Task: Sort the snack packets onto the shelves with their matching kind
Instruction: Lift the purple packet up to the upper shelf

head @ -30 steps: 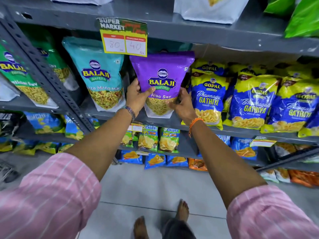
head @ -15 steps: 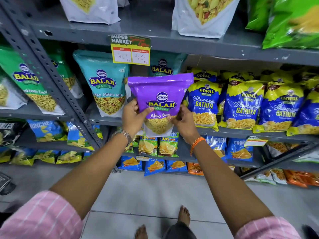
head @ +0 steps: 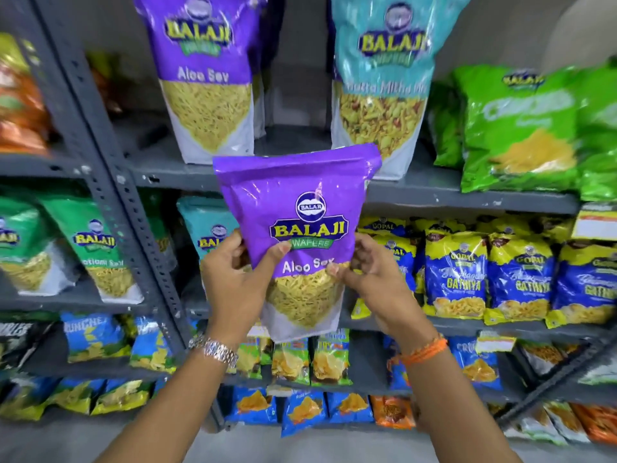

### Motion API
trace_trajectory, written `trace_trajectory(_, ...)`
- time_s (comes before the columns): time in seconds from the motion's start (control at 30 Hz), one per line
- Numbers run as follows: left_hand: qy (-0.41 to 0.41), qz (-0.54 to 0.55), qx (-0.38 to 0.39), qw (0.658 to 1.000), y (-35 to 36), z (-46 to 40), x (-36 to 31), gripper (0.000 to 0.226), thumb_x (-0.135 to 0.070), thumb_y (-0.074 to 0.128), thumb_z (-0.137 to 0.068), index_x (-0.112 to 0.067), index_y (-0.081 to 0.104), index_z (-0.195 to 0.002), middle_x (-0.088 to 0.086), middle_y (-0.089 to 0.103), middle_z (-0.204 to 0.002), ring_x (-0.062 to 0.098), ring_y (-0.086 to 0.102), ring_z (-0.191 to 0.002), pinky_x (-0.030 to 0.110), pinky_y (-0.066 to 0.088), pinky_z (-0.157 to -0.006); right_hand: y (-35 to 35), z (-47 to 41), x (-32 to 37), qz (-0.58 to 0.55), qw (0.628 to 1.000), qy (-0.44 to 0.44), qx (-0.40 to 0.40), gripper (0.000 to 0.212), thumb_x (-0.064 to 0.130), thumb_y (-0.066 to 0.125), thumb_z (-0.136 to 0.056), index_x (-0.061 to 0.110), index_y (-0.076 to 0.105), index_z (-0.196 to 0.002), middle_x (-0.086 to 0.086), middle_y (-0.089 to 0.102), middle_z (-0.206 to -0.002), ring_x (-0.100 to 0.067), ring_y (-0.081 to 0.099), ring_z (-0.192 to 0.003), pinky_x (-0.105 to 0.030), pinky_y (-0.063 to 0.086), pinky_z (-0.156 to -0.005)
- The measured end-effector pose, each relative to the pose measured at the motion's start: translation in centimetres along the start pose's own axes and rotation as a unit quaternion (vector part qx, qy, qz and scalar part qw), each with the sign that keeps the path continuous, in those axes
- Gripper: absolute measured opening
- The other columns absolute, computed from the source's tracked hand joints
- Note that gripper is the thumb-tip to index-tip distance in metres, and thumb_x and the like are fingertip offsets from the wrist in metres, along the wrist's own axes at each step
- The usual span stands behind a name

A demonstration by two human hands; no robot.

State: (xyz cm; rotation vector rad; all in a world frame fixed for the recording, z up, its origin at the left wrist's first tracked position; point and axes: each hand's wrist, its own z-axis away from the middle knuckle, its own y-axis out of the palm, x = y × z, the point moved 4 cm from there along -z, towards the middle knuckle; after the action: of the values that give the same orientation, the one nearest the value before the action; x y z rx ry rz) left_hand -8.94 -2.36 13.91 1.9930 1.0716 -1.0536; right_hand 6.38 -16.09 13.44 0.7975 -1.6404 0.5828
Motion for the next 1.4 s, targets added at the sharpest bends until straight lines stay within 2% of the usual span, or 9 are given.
trace_trajectory(0.2,0.08,0.068,-0.011,0.994,1.2,-5.1,-6.7,0.017,-0.022,0.086,-0.074,-0.025,0.077,-0.089,-0.013,0.081,-0.087,0.005,0.069,-0.076,0.027,0.059,-0.07,1.3,-3.0,8.1,-0.009,0.997,-0.076,-0.02,0.04,-0.004,0.073,-0.08,0.005,0.063,-0.117,-0.01,0.073,-0.108,-0.017,0.068,-0.096,-0.023,0.058,-0.082)
trace_trajectory(0.33,0.124,0.087,-0.025,0.988,2.1,-9.8,-9.5,0.017,-0.02,0.084,-0.078,-0.024,0.076,-0.092,-0.014,0.081,-0.089,0.007,0.069,-0.08,0.027,0.059,-0.074,2.3,-6.6,12.8,0.009,0.993,-0.118,-0.019,0.041,-0.002,0.073,-0.081,0.007,0.061,-0.119,-0.011,0.072,-0.112,-0.02,0.066,-0.1,-0.03,0.057,-0.088)
trace_trajectory(0.5,0.151,0.073,-0.055,0.984,3.5,-15.4,-10.6,0.018,-0.026,0.083,-0.078,-0.023,0.066,-0.081,-0.018,0.075,-0.077,0.005,0.062,-0.075,0.03,0.055,-0.073,3.5,-12.3,15.9,0.009,0.992,-0.124,-0.006,0.036,-0.007,0.067,-0.084,0.006,0.056,-0.116,0.004,0.068,-0.091,0.0,0.065,-0.077,-0.014,0.056,-0.072)
trace_trajectory(0.6,0.15,0.045,-0.071,0.985,4.3,-17.5,-9.7,0.019,-0.028,0.081,-0.079,-0.027,0.062,-0.078,-0.017,0.071,-0.074,0.005,0.06,-0.071,0.029,0.053,-0.07,4.1,-15.4,15.4,0.011,0.993,-0.113,-0.012,0.039,-0.007,0.064,-0.087,0.002,0.053,-0.123,0.0,0.068,-0.094,-0.009,0.063,-0.083,-0.015,0.056,-0.072)
trace_trajectory(0.7,0.14,0.022,-0.094,0.985,5.0,-18.8,-8.6,0.016,-0.038,0.078,-0.077,-0.034,0.062,-0.076,-0.02,0.07,-0.073,0.004,0.059,-0.071,0.034,0.052,-0.075,4.7,-17.7,14.6,0.01,0.993,-0.113,-0.038,0.036,-0.004,0.062,-0.089,0.003,0.052,-0.123,-0.012,0.07,-0.106,-0.017,0.064,-0.093,-0.028,0.057,-0.085)
trace_trajectory(0.83,0.139,-0.017,-0.149,0.979,5.1,-19.9,-7.9,0.024,-0.042,0.076,-0.08,-0.023,0.062,-0.083,-0.013,0.07,-0.077,0.009,0.058,-0.068,0.044,0.056,-0.077,5.7,-19.7,14.0,0.015,0.99,-0.125,-0.071,0.032,0.0,0.061,-0.091,0.014,0.055,-0.119,-0.02,0.068,-0.123,-0.027,0.066,-0.108,-0.049,0.053,-0.102)
trace_trajectory(1.07,0.151,-0.083,-0.197,0.965,6.3,-20.4,-7.4,0.036,-0.042,0.075,-0.082,-0.008,0.062,-0.088,0.003,0.069,-0.077,0.022,0.055,-0.066,0.043,0.052,-0.07,6.0,-22.0,12.6,0.083,0.983,-0.142,-0.086,0.031,0.013,0.052,-0.097,0.009,0.058,-0.127,-0.015,0.07,-0.122,-0.031,0.066,-0.113,-0.054,0.052,-0.101)
trace_trajectory(1.27,0.13,-0.112,-0.191,0.967,7.3,-20.2,-6.9,0.048,-0.04,0.075,-0.082,-0.005,0.062,-0.111,0.01,0.076,-0.102,0.03,0.068,-0.087,0.039,0.053,-0.082,6.2,-21.7,12.6,0.112,0.982,-0.13,-0.079,0.035,0.018,0.048,-0.099,0.01,0.053,-0.133,-0.013,0.068,-0.126,-0.029,0.063,-0.115,-0.051,0.05,-0.104)
trace_trajectory(1.4,0.146,-0.074,-0.198,0.966,7.0,-18.7,-6.7,0.067,-0.031,0.078,-0.081,-0.009,0.052,-0.138,0.004,0.063,-0.134,0.017,0.062,-0.12,0.029,0.048,-0.107,5.8,-18.4,12.7,0.114,0.985,-0.125,-0.034,0.061,0.03,0.05,-0.097,0.012,0.03,-0.152,-0.008,0.04,-0.158,-0.022,0.037,-0.146,-0.046,0.032,-0.122)
